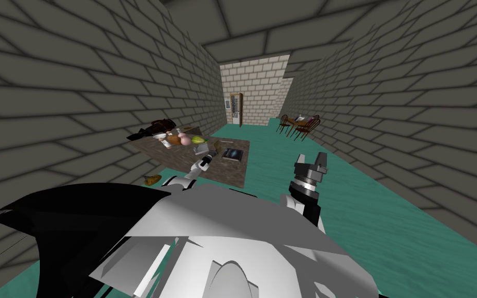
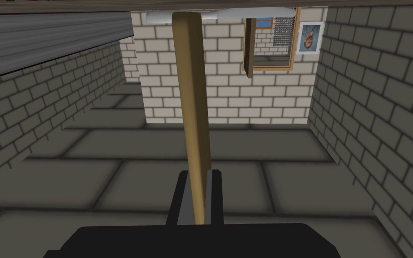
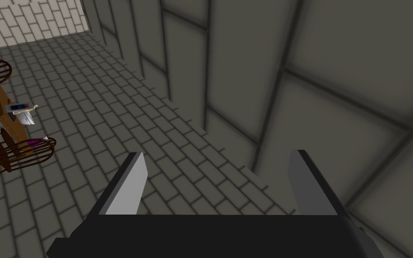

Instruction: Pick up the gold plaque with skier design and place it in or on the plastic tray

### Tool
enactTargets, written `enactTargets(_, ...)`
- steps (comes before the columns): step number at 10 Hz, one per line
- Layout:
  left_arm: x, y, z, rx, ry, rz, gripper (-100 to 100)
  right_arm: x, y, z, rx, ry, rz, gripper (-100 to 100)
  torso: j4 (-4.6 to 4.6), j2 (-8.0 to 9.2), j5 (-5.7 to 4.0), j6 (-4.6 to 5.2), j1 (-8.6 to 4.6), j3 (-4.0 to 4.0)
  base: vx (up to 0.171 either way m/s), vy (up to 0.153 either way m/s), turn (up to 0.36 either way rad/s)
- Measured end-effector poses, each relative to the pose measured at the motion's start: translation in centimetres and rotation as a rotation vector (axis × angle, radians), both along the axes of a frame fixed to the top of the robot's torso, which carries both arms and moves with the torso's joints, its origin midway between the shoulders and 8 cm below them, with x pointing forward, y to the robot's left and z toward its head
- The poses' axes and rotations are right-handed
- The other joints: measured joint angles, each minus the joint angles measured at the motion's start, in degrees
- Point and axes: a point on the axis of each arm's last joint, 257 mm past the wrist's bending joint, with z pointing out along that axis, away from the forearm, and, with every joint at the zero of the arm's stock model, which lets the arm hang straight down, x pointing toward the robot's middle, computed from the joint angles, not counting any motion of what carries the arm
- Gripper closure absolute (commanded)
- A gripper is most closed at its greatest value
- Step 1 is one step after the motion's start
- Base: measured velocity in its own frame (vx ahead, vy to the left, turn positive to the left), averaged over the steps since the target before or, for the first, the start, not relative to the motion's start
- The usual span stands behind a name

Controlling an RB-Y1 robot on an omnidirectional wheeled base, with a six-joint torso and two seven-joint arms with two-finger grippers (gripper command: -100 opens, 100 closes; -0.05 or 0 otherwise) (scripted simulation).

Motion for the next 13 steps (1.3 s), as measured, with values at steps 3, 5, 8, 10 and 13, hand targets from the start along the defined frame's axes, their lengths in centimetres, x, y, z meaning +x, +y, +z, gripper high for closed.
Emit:
enactTargets(3, -0.8, -0.9, -0.1, 0.0, -0.003, -0.011, 100, 0.0, 0.0, 0.0, 0.0, 0.0, 0.0, 0, -0.23, 0.1, 0.17, 0.0, 0.03, -0.08, 0.017, 0.007, 0.017)
enactTargets(5, -1.9, -1.5, -0.9, -0.003, 0.012, -0.015, 100, 0.0, 0.0, 0.0, 0.0, 0.0, 0.0, 0, -0.46, -0.05, 0.3, -0.12, 0.16, -0.26, 0.039, 0.017, 0.019)
enactTargets(8, -2.7, -2.5, -0.8, -0.001, 0.006, -0.026, 100, 0.0, 0.0, 0.0, 0.0, 0.0, 0.0, 0, -0.47, 0.0, 0.33, -0.16, 0.19, -0.24, 0.029, 0.01, 0.022)
enactTargets(10, -3.3, -2.9, -0.6, 0.0, -0.001, -0.033, 100, 0.0, 0.0, 0.0, 0.0, 0.0, 0.0, 0, -0.47, -0.02, 0.34, -0.15, 0.22, -0.25, 0.042, 0.014, 0.027)
enactTargets(13, -4.8, -3.3, -1.5, -0.003, 0.016, -0.033, 100, 0.0, 0.0, 0.0, 0.0, 0.0, 0.0, 0, -0.72, -0.11, 0.54, -0.3, 0.48, -0.43, 0.03, 0.011, 0.009)
